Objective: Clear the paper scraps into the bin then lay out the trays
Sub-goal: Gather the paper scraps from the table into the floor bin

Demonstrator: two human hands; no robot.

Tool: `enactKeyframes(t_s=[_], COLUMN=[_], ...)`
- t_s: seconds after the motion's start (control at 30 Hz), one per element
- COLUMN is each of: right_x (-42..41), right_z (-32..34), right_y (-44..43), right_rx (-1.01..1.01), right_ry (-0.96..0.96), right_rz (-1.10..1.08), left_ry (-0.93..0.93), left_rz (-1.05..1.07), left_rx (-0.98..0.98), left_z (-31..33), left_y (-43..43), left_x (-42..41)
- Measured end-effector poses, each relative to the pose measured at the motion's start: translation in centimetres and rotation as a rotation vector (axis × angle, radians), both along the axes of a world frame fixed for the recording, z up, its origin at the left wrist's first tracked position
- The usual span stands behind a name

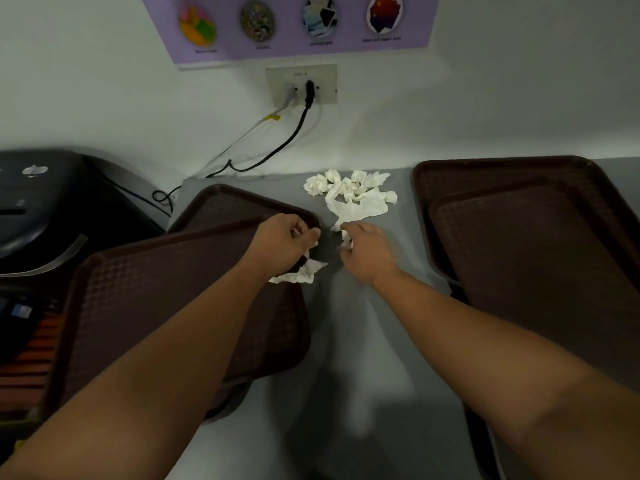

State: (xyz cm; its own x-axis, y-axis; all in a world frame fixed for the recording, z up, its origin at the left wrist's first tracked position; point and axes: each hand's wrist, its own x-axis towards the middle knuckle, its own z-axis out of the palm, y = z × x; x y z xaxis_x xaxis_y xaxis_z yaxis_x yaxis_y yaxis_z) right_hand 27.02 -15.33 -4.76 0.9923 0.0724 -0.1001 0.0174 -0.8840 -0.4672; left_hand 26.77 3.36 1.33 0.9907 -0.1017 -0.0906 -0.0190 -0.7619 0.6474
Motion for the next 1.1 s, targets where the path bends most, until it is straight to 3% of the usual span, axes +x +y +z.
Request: enactKeyframes(t_s=[0.17,0.3,0.5,0.67,0.77,0.93,1.0,1.1], right_x=[0.6,0.0,-1.5,-1.9,-2.5,-4.1,-4.7,-5.4], right_z=[-0.6,-0.6,1.3,2.3,2.7,3.6,3.6,3.9], right_y=[0.5,0.3,-0.3,-0.8,-1.4,-2.9,-4.0,-5.9], right_rx=[-0.215,-0.011,0.183,0.325,0.382,0.401,0.412,0.466], right_ry=[0.028,0.091,-0.021,-0.07,-0.058,-0.047,-0.035,0.032], right_rz=[0.008,-0.082,-0.195,-0.221,-0.19,-0.135,-0.114,-0.105], left_ry=[-0.012,0.033,-0.028,0.034,-0.036,0.059,0.099,0.095], left_rz=[-0.297,-0.408,-0.49,-0.48,-0.466,-0.474,-0.441,-0.288], left_rx=[0.234,0.347,0.618,0.74,0.792,0.941,0.925,0.668], left_z=[-1.0,-1.8,-1.9,-1.6,-1.4,-1.6,-1.6,-0.8], left_y=[1.7,1.5,0.1,-1.3,-1.9,-3.5,-4.1,-5.1], left_x=[-0.6,-1.3,-1.5,-1.6,-2.1,-2.6,-2.7,-3.4])
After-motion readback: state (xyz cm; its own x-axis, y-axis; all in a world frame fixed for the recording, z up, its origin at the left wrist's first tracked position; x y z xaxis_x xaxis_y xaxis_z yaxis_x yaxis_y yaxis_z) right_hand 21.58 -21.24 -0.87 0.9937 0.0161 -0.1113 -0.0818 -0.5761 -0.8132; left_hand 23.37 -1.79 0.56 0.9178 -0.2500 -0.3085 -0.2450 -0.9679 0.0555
